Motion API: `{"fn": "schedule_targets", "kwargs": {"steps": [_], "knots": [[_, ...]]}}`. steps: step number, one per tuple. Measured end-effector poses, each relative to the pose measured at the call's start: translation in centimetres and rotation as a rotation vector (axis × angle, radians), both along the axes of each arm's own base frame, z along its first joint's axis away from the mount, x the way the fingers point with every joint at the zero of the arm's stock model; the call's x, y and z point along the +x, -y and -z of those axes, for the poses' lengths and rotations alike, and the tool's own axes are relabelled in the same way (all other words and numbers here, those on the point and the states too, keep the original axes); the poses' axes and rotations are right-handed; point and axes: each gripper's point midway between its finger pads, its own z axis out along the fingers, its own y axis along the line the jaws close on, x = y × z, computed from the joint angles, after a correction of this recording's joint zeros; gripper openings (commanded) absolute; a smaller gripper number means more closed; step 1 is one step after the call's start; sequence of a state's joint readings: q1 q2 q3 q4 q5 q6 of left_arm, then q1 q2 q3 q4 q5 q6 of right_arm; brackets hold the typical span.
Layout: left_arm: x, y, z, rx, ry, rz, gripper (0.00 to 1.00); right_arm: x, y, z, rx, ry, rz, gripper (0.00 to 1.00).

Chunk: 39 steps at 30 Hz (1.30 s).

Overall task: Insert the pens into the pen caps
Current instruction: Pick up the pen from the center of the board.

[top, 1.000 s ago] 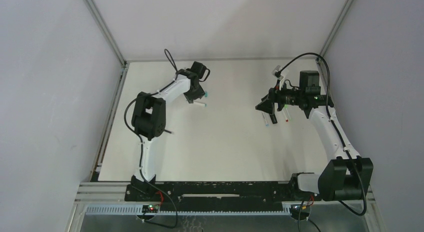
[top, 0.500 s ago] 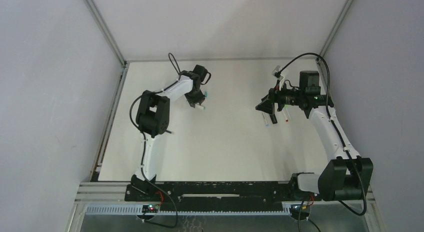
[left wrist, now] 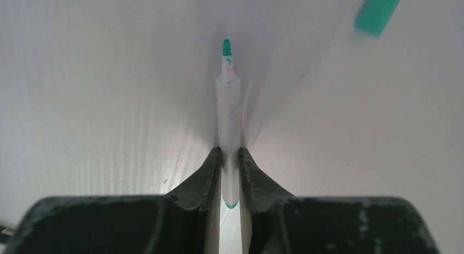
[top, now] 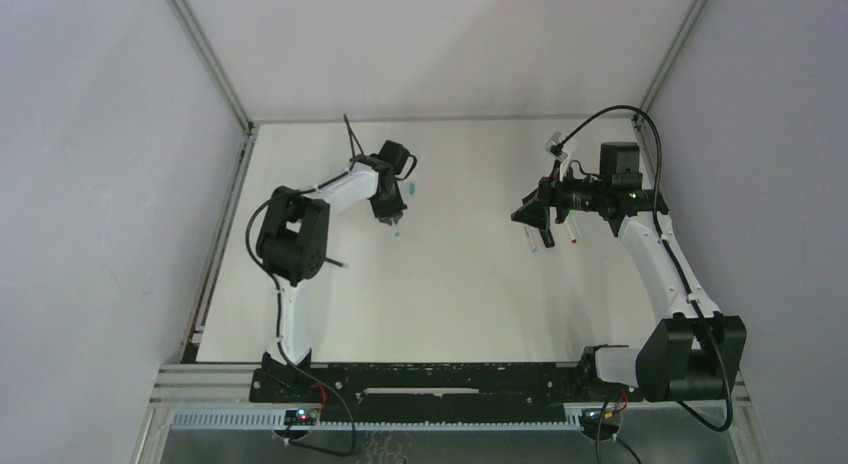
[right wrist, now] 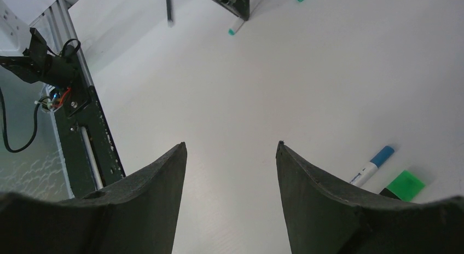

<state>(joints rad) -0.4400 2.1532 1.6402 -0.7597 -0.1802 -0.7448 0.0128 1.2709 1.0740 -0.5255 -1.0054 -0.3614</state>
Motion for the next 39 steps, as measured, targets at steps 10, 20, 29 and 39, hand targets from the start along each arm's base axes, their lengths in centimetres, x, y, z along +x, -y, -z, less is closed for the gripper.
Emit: {"fn": "schedule_targets", "kwargs": {"steps": [10, 20, 29, 39], "knots": [[-6.3, -0.2, 0.1, -0.065, 0.042, 0.253, 0.09, -0.8, -0.6, 0.1, 0.039, -0.026, -0.040, 0.67], [-11.5, 2.3, -1.3, -0.145, 0.217, 0.454, 0.03, -2.2, -2.1, 2.2, 0.120, -0.105, -0.083, 0.67], [-11.6, 8.2, -7.3, -0.405, 0.560, 0.545, 0.02, -3.7, -4.4, 3.5, 0.224, -0.136, -0.126, 0.68], [-14.6, 16.2, -14.0, -0.742, 0.769, 0.659, 0.02, -3.6, -6.5, 3.0, 0.315, -0.171, -0.129, 0.74]]}}
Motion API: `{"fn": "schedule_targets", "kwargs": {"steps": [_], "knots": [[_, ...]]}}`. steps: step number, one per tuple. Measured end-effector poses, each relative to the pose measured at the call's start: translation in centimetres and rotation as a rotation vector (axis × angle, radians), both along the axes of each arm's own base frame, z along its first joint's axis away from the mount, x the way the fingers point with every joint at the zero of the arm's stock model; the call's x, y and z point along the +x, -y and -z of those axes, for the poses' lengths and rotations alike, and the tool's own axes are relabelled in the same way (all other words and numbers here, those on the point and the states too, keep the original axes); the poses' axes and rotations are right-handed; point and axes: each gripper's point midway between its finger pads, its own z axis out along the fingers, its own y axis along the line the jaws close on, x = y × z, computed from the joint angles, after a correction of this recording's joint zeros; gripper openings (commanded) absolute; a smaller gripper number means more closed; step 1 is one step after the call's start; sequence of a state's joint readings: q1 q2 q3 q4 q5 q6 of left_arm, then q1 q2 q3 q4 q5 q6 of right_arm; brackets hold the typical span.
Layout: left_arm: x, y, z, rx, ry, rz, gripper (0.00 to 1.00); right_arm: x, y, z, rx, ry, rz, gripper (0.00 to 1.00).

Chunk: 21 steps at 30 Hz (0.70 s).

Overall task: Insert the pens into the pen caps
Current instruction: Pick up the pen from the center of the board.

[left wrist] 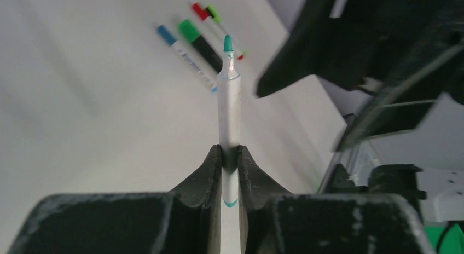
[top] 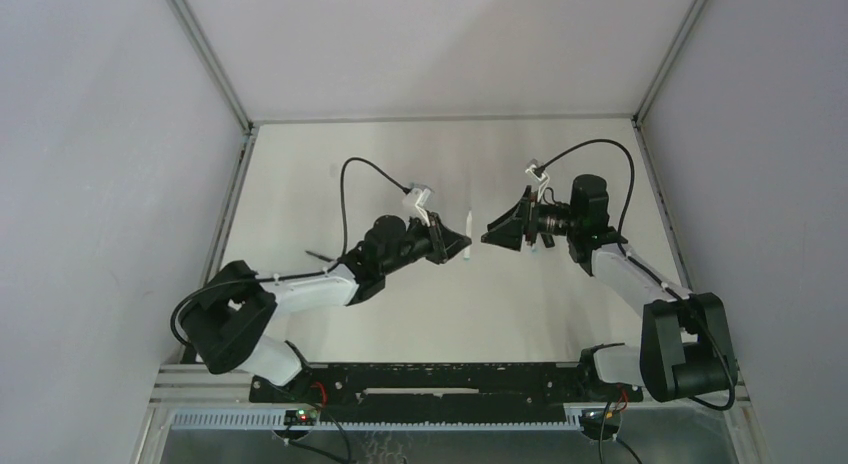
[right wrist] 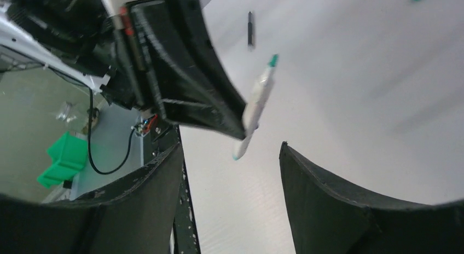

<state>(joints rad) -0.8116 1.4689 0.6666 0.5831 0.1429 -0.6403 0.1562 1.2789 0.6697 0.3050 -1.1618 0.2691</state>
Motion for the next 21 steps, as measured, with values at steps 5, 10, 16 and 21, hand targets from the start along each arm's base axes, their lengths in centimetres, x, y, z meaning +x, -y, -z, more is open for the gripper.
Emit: {"fn": "schedule_targets", "kwargs": {"steps": [5, 10, 16, 21], "knots": [[-1.4, 2.3, -1.8, -0.097, 0.026, 0.051, 0.02, 1.0, -0.1, 0.0, 0.034, -0.097, 0.072, 0.72], [-2.0, 3.5, -1.9, -0.138, 0.014, 0.074, 0.02, 1.7, -0.1, -0.8, 0.069, -0.153, 0.126, 0.64], [-2.3, 4.1, -2.0, -0.167, -0.002, 0.079, 0.02, 2.1, 0.0, -0.9, 0.081, -0.192, 0.163, 0.57], [-2.1, 4.2, -2.9, -0.209, 0.000, 0.068, 0.01, 1.9, -0.4, -0.9, 0.079, -0.193, 0.155, 0.49]]}}
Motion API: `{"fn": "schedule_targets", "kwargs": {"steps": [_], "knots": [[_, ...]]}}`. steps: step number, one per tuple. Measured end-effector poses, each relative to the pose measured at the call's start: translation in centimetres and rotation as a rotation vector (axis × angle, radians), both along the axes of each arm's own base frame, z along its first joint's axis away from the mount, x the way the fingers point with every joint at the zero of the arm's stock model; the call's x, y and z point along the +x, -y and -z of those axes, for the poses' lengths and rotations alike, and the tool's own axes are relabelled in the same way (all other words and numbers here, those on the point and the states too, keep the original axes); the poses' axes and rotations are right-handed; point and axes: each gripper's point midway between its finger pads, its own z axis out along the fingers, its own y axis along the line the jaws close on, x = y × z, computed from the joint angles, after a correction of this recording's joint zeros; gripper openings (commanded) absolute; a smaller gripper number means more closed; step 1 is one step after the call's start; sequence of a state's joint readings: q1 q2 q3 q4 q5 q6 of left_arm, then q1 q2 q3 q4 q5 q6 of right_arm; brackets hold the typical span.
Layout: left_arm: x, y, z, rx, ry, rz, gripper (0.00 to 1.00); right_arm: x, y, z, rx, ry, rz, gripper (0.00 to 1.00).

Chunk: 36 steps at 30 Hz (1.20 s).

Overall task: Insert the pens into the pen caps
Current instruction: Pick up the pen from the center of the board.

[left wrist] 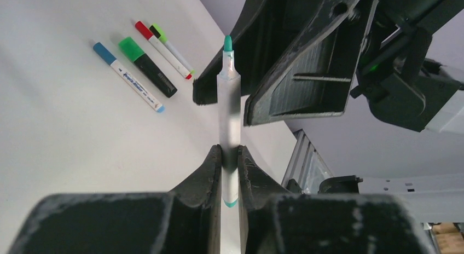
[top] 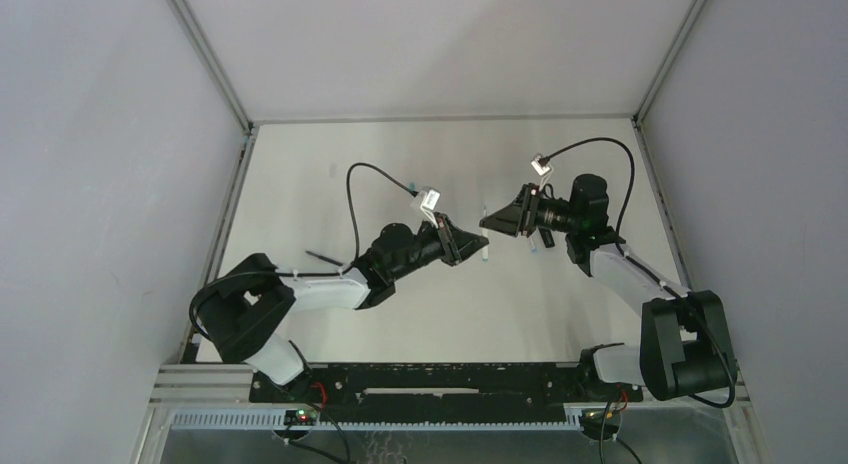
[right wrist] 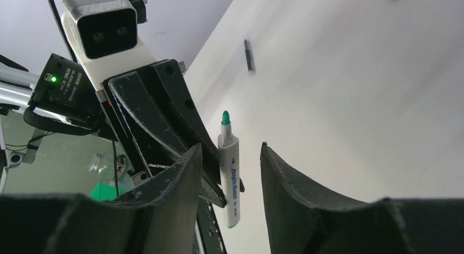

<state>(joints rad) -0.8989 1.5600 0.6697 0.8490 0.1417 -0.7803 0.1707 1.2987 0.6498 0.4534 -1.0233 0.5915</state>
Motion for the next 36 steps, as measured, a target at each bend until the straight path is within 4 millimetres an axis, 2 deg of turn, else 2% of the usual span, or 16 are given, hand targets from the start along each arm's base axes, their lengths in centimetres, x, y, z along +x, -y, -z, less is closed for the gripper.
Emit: {"fn": "schedule_targets", "kwargs": {"steps": [4, 8, 12, 15, 17, 19, 22, 25, 28, 32, 34, 36], "knots": [[0.2, 0.0, -0.7, -0.036, -0.010, -0.014, 0.01, -0.3, -0.5, 0.1, -0.002, -0.001, -0.015, 0.38], [0.3, 0.2, -1.2, -0.062, -0.014, -0.022, 0.03, -0.6, -0.7, 0.1, -0.003, -0.003, -0.024, 0.14], [0.2, 0.3, -1.2, -0.069, -0.022, -0.027, 0.13, -0.6, -0.7, 0.2, -0.004, 0.001, -0.031, 0.02], [0.2, 0.3, -1.2, -0.070, -0.021, -0.027, 0.29, -0.7, -0.7, 0.2, -0.006, 0.006, -0.035, 0.01], [0.2, 0.3, -1.3, -0.072, -0.015, -0.026, 0.44, -0.8, -0.8, 0.1, -0.006, 0.010, -0.044, 0.00], [0.0, 0.2, -1.6, -0.078, 0.007, -0.024, 0.53, -1.3, -0.8, 0.1, -0.007, 0.014, -0.073, 0.00], [-0.9, -1.1, -2.6, -0.094, 0.061, -0.024, 0.63, -2.0, -0.7, -0.1, -0.013, 0.055, -0.132, 0.00], [-2.1, -3.0, -4.3, -0.114, 0.141, -0.026, 0.67, -2.8, -0.6, -0.6, -0.026, 0.117, -0.197, 0.01], [-3.0, -4.3, -6.8, -0.143, 0.243, -0.021, 0.76, -3.5, -0.6, -1.3, -0.044, 0.199, -0.262, 0.02], [-4.0, -5.3, -10.1, -0.194, 0.361, 0.016, 0.77, -4.7, -0.8, -2.2, -0.059, 0.296, -0.353, 0.03], [-4.2, -5.5, -10.5, -0.202, 0.380, 0.045, 0.77, -5.5, -0.9, -2.4, -0.059, 0.333, -0.394, 0.03], [-4.2, -5.4, -10.0, -0.194, 0.374, 0.069, 0.76, -6.2, -0.9, -2.5, -0.056, 0.355, -0.421, 0.03]]}}
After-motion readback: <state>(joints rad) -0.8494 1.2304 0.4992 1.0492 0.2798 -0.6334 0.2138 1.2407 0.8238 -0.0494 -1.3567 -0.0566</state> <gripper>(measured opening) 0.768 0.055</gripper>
